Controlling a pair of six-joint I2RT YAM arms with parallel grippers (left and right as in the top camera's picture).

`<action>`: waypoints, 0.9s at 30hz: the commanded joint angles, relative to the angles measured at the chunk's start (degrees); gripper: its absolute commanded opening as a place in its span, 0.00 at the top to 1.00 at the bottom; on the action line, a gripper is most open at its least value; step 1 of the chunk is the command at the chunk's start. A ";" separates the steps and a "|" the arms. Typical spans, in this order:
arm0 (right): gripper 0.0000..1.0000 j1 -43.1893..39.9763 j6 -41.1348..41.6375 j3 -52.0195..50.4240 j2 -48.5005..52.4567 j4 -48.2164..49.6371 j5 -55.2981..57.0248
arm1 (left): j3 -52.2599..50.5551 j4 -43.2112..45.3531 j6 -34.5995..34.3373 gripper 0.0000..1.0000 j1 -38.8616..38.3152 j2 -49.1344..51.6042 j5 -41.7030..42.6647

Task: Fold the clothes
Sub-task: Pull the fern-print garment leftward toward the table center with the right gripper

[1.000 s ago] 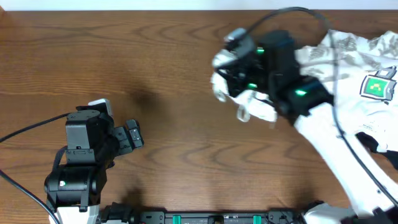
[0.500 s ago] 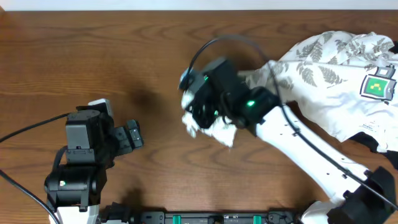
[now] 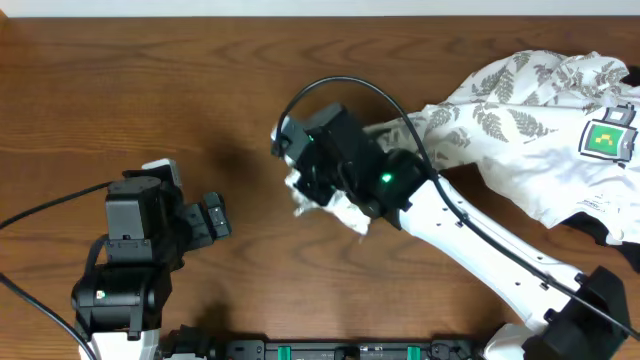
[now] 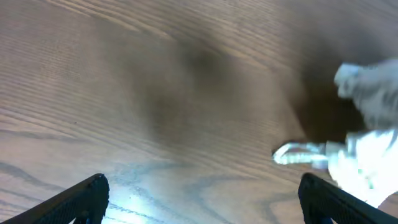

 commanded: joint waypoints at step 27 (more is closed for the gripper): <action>0.26 -20.83 29.59 -4.94 -3.19 -15.41 10.93 | 1.05 -0.15 -0.59 0.02 -0.07 0.46 -0.07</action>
